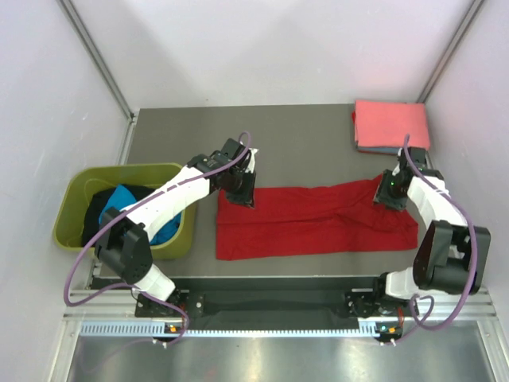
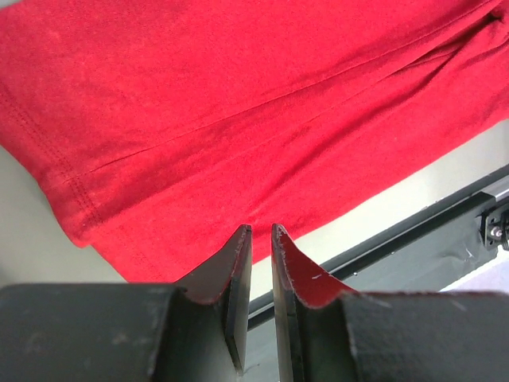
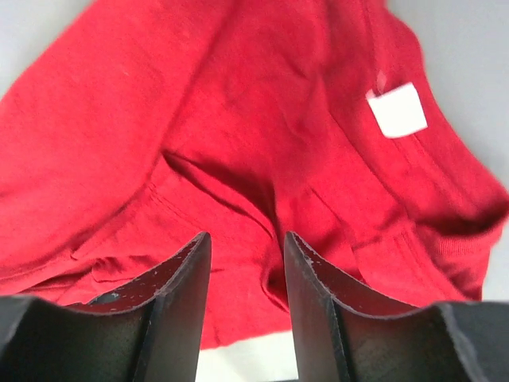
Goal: Fold and stack the t-shirts
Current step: Fold the tshirt
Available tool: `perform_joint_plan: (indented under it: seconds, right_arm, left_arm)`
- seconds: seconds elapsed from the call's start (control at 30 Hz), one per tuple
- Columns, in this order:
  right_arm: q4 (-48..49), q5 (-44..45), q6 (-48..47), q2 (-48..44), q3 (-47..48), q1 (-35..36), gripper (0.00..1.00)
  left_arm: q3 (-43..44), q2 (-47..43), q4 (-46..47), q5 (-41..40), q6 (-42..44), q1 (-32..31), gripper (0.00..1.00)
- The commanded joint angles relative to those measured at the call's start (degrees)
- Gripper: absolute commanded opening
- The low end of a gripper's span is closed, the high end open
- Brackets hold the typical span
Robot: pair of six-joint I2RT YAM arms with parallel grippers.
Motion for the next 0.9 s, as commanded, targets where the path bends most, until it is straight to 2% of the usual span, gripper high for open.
perform_joint_plan:
  seconds: [0.0,0.37,0.47,0.7,0.73,0.83,0.87]
  right_arm:
    - [0.2,-2.2,-4.5,2.9,5.0,1.6,0.43]
    - [2.4,-13.6,-12.2,16.3,10.6,3.5,0.44]
    - [3.0,-16.0,-13.1,17.0,10.6,4.0,0.43]
    - [3.8,-15.1,-13.8,17.7,9.5,5.1,0.43]
    - [3.8,-14.9,-13.8,17.8,9.3,5.1,0.42]
    - [4.4,-14.3,-13.0,16.5,8.3,5.2,0.30]
    - [4.2,-14.0,-12.8,15.9,8.2,5.3,0.21]
  left_arm:
    - [0.1,-2.0,2.0,1.2,1.3,0.0,0.21]
    - [-0.4,-1.8,2.2,1.5,1.4,0.1,0.22]
    - [-0.5,-1.3,2.1,1.7,1.4,0.0,0.22]
    - [-0.3,-1.0,2.3,1.5,1.1,0.0,0.22]
    - [-0.2,-0.9,2.1,1.6,1.0,0.0,0.22]
    - [-0.2,-0.9,2.1,1.6,0.8,0.0,0.22]
    - [-0.3,-1.0,2.1,1.5,0.6,0.0,0.22]
